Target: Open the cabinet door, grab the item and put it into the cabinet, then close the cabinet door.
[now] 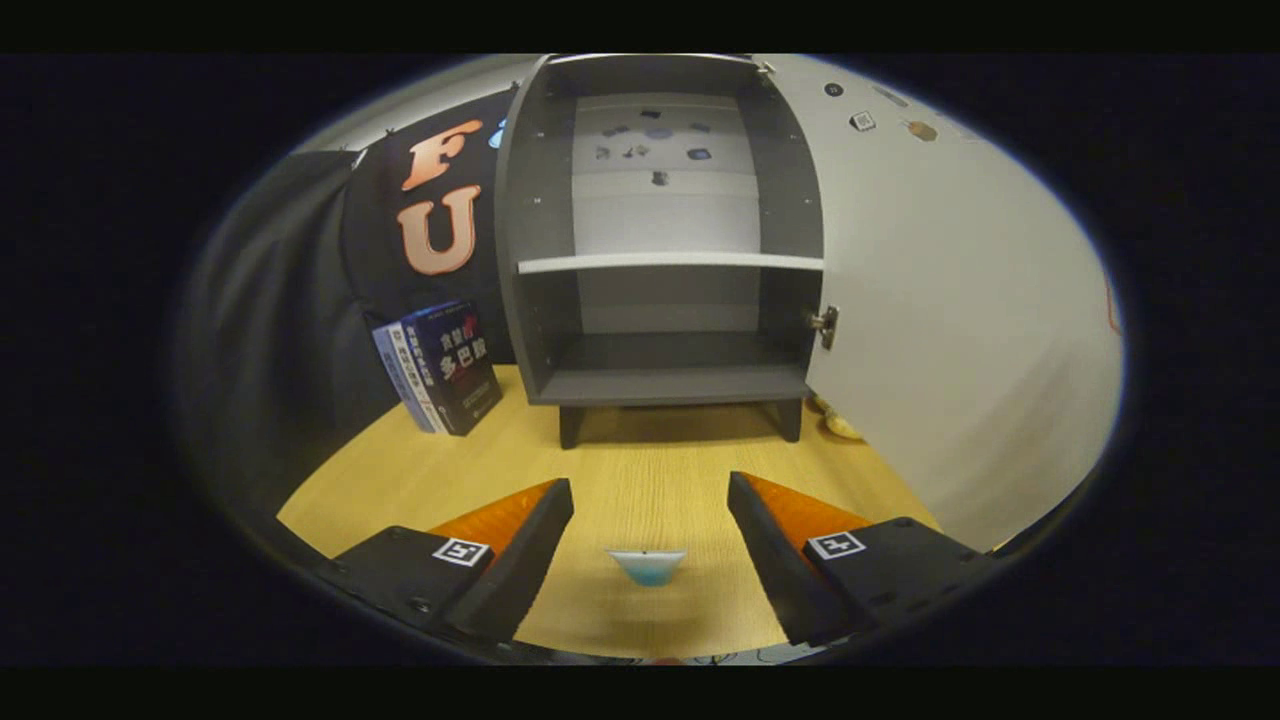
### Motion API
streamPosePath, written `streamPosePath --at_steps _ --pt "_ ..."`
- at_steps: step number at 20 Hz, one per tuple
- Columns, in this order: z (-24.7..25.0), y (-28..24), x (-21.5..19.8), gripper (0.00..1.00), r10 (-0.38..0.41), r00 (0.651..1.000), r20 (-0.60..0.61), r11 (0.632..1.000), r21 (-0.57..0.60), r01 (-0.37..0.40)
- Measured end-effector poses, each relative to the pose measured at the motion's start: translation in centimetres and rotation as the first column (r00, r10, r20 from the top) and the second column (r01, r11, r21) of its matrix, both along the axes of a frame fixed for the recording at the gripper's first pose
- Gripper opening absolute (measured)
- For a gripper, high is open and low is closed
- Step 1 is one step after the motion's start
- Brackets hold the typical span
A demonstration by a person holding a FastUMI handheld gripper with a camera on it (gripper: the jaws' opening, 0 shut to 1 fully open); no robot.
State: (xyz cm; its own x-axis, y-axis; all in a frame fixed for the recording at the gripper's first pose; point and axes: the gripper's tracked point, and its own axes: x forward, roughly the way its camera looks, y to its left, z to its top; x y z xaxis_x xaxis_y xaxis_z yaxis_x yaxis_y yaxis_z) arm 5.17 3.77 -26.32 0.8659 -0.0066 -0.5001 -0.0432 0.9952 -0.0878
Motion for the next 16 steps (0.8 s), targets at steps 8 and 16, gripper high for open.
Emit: streamPosePath --at_steps 8,16 --pt "-7.7 -2.0 -2.7 0.73 -0.065 0.992 -0.111 0.997 0.044 0.07" --pt "3.7 0.2 3.1 0.57 -0.053 0.999 0.003 0.98 0.193 0.052"
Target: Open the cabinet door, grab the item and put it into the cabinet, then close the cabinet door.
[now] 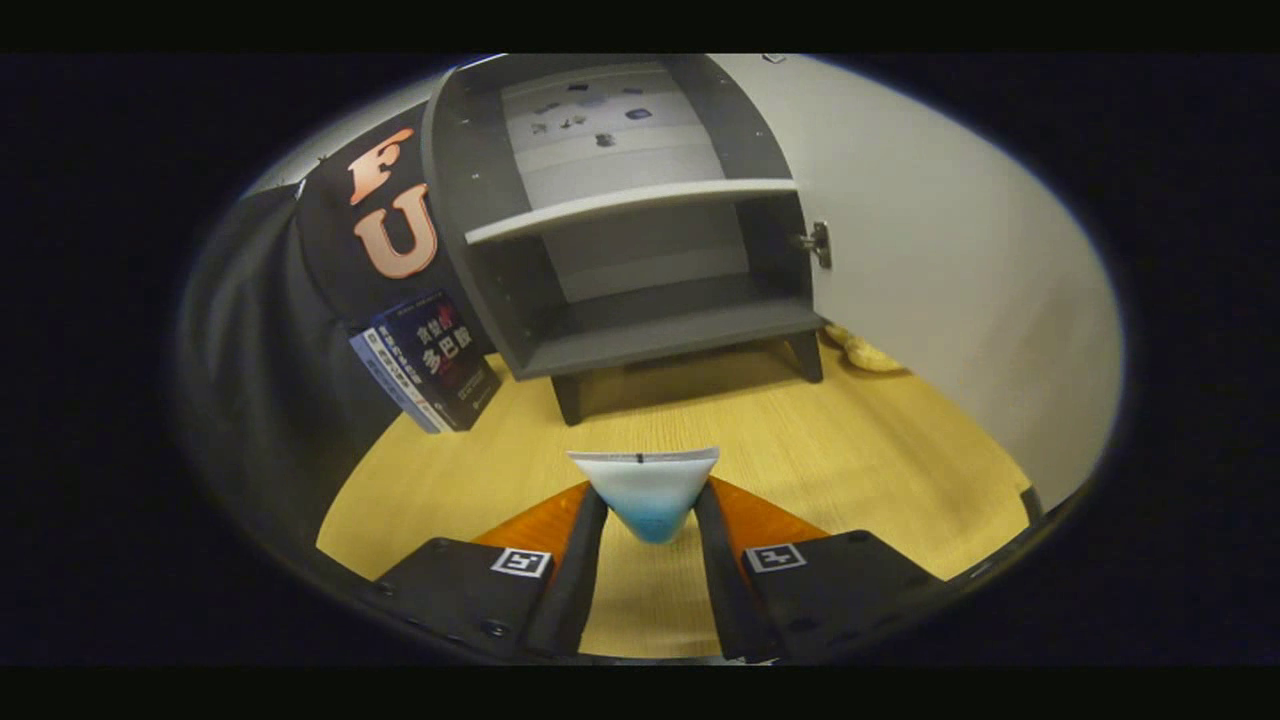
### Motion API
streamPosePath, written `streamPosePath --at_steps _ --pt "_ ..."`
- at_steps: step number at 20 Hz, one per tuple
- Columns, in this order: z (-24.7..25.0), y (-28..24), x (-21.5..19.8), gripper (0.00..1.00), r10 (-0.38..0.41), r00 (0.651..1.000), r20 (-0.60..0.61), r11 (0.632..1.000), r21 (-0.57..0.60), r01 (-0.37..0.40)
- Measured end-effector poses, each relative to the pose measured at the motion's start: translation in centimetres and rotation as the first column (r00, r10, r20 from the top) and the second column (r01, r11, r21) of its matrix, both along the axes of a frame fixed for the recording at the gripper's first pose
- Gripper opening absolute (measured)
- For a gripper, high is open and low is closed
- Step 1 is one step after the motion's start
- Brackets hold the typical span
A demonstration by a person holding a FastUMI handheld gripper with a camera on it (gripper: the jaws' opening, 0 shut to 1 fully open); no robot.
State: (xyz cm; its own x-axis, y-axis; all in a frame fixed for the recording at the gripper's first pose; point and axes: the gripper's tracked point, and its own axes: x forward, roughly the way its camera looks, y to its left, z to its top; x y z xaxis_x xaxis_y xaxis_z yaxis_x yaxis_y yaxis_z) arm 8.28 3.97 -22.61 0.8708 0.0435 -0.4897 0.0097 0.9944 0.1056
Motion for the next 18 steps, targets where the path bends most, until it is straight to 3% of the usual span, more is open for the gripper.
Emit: streamPosePath --at_steps 5,9,12,18 --pt "16.3 3.2 9.9 0.57 0.048 0.976 0.213 0.998 0.04 -0.058" --pt "24.3 4.6 16.8 0.56 0.097 0.947 0.307 0.995 -0.067 -0.08" --pt "26.7 5.2 21.1 0.57 0.106 0.94 0.325 0.993 -0.075 -0.086" --pt "26.2 5.4 27.2 0.56 0.143 0.939 0.314 0.985 -0.137 -0.104"
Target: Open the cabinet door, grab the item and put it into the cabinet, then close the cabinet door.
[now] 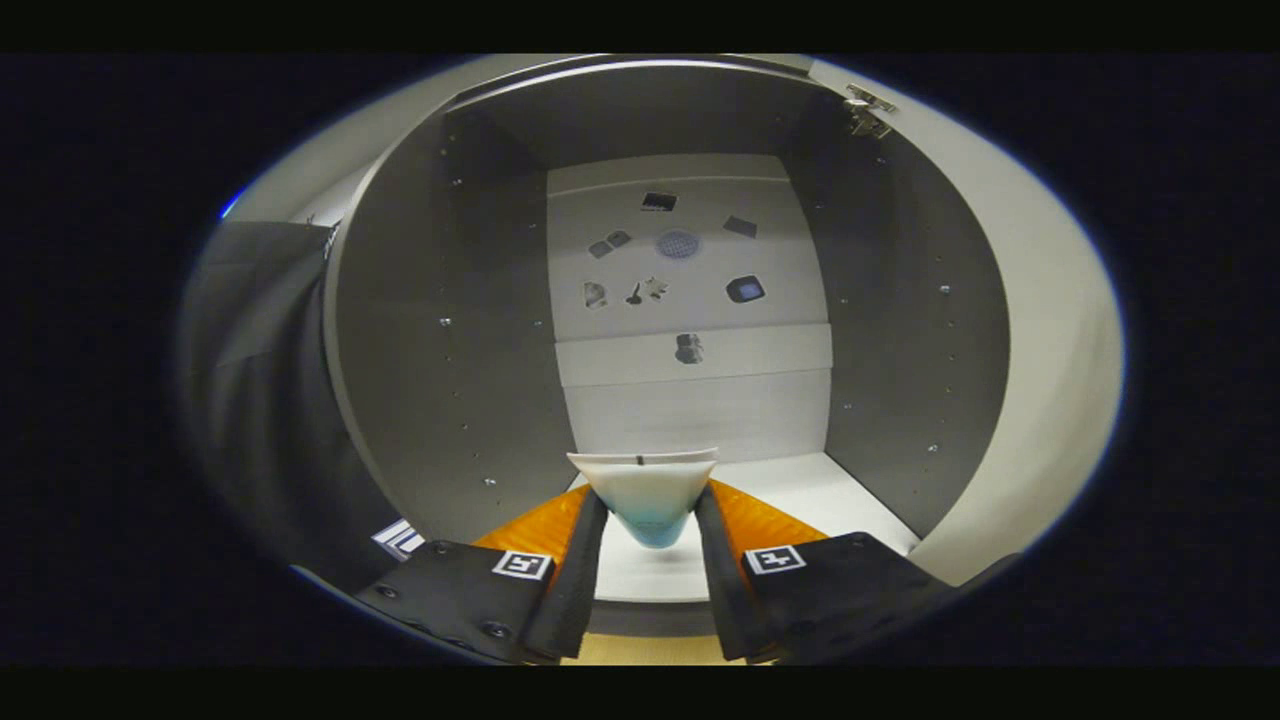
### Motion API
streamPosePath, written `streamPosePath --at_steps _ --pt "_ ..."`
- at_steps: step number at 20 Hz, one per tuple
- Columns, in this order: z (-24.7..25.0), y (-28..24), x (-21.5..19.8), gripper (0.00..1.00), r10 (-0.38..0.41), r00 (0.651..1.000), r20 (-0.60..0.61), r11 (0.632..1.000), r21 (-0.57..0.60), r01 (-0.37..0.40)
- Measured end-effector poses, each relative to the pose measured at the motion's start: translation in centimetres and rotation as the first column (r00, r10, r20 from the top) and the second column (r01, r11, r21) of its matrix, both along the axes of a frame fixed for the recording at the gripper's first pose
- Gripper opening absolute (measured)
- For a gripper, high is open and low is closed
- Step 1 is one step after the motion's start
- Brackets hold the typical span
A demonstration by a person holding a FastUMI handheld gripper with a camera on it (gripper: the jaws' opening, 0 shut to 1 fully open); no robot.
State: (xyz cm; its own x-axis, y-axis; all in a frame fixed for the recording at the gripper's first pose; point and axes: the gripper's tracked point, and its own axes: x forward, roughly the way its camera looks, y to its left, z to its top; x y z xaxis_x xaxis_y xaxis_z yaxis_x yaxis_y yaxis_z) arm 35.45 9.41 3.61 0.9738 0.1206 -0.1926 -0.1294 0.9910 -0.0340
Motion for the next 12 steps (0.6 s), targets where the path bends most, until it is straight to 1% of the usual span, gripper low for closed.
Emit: streamPosePath --at_steps 2,4,8,11,12 --pt "-1.2 -0.6 1.7 0.56 -0.016 1.0 -0.026 0.999 -0.029 0.015" --pt "-3.0 -1.3 2.8 0.56 -0.035 0.996 -0.076 0.999 -0.036 0.032" --pt "-4.5 -2.3 4.1 0.56 -0.035 0.99 -0.133 0.999 -0.041 0.029" --pt "-6.4 -2.9 4.7 0.57 -0.034 0.978 -0.206 0.998 -0.05 0.024" --pt "-6.0 -2.7 5.0 0.57 -0.019 0.982 -0.19 0.999 -0.039 0.012"
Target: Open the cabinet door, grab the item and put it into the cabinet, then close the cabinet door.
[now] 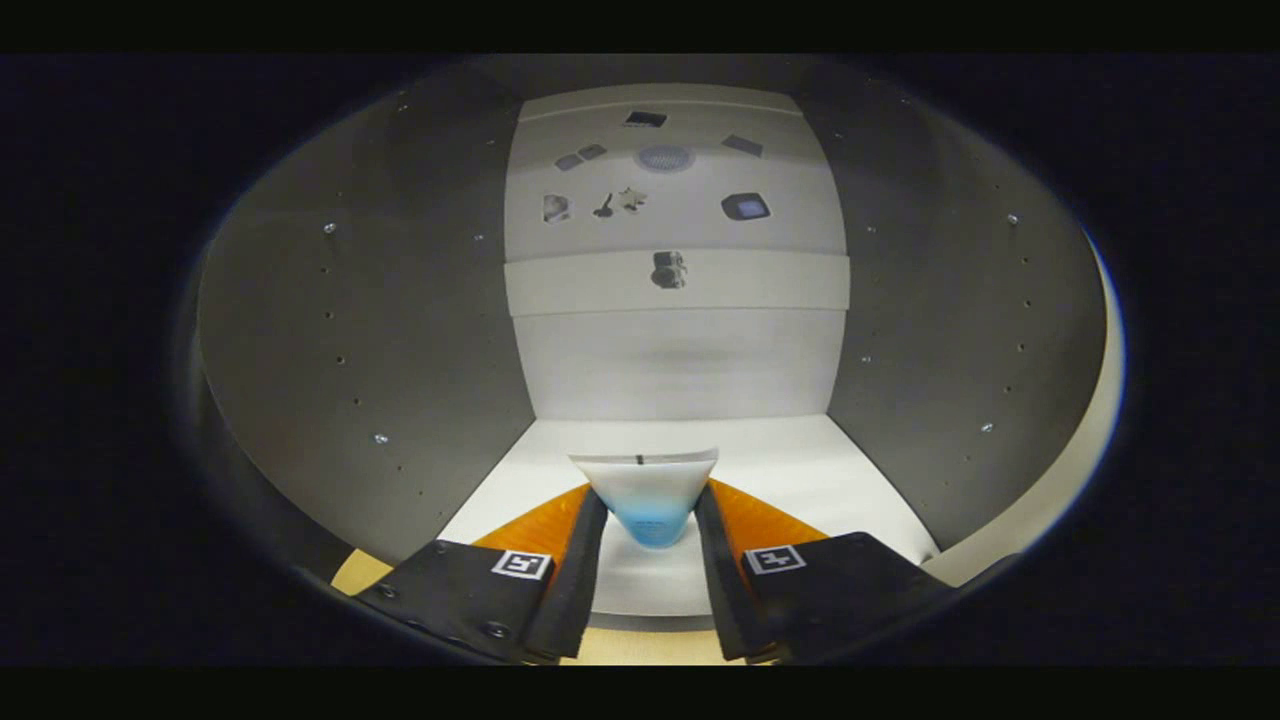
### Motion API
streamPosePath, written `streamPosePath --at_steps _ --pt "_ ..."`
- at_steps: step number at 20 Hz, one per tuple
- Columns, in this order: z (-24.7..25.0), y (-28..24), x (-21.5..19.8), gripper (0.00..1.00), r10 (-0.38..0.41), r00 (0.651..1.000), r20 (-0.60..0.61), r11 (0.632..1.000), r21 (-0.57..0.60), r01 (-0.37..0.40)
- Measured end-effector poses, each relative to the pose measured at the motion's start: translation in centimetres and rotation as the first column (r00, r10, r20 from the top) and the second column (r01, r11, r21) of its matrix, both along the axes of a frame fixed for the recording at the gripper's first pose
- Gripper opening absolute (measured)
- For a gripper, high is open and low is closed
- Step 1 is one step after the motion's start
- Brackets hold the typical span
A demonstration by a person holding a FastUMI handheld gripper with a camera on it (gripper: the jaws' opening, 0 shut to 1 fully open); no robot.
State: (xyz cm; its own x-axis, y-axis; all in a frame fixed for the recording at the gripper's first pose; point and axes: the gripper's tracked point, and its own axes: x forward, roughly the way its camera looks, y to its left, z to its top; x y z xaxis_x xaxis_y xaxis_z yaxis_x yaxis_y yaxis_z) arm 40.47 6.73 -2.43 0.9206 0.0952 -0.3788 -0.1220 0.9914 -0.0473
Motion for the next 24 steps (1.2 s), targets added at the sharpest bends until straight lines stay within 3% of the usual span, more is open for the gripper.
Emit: streamPosePath --at_steps 2,6,8,9,14,18,24 --pt "-0.2 0.2 0.2 0.56 0.012 1.0 0.005 1.0 -0.009 -0.012" --pt "-0.6 0.6 0.8 0.64 0.015 1.0 0.009 1.0 -0.017 -0.015" --pt "-0.6 0.9 0.7 0.74 0.017 1.0 0.006 1.0 -0.014 -0.017" --pt "-0.5 0.9 0.5 0.84 0.015 1.0 0.008 1.0 -0.016 -0.015" --pt "2.1 1.3 -2.1 0.93 0.002 0.997 0.081 1.0 -0.026 0.0" --pt "5.6 2.5 -7.3 0.95 0.001 0.987 0.162 1.0 -0.014 0.002" --pt "11.1 4.5 -19.3 0.94 0.001 0.953 0.302 1.0 -0.021 0.006"
